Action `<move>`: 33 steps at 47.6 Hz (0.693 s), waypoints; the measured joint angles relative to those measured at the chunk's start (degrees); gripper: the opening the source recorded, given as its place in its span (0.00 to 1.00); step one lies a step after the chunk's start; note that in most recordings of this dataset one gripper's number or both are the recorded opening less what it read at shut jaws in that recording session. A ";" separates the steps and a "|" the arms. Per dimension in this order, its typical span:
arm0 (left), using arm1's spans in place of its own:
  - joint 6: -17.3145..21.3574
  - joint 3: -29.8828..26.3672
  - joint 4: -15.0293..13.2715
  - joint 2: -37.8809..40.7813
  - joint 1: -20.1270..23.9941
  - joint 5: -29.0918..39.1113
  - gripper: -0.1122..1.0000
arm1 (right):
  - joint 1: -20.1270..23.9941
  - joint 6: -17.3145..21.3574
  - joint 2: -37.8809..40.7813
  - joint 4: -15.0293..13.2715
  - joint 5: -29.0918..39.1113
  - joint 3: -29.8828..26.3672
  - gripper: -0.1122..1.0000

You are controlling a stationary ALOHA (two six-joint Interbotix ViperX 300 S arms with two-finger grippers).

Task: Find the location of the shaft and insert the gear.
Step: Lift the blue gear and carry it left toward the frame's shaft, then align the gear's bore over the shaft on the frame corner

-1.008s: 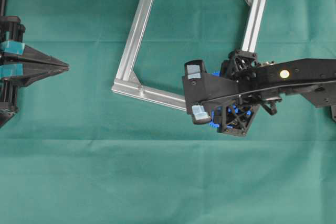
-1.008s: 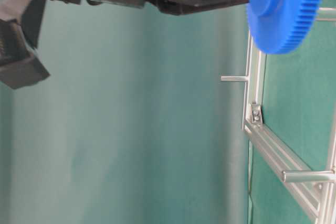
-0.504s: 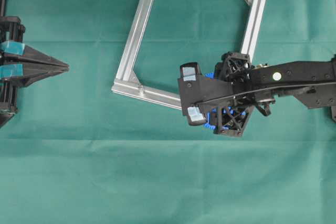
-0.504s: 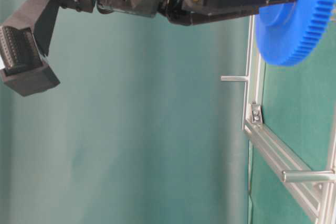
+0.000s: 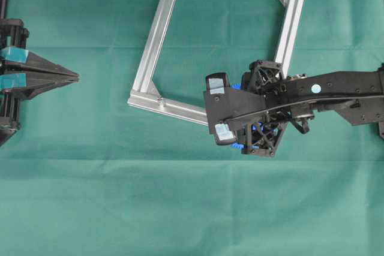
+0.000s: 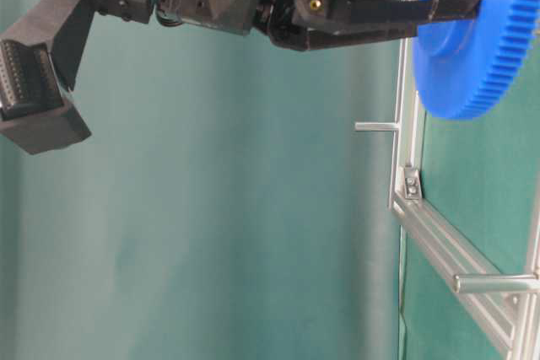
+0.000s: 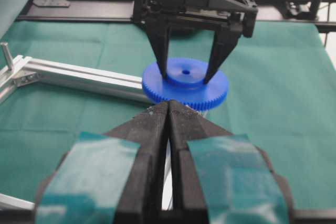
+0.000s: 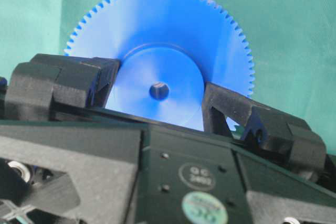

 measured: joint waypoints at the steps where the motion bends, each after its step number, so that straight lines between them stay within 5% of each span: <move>1: 0.00 0.00 0.00 -0.09 0.00 0.00 0.11 | 0.00 0.00 0.00 0.00 0.00 0.00 0.73; 33: 0.00 -0.09 0.00 0.00 0.00 0.00 0.11 | 3.52 0.70 0.09 2.55 -0.88 -0.09 0.73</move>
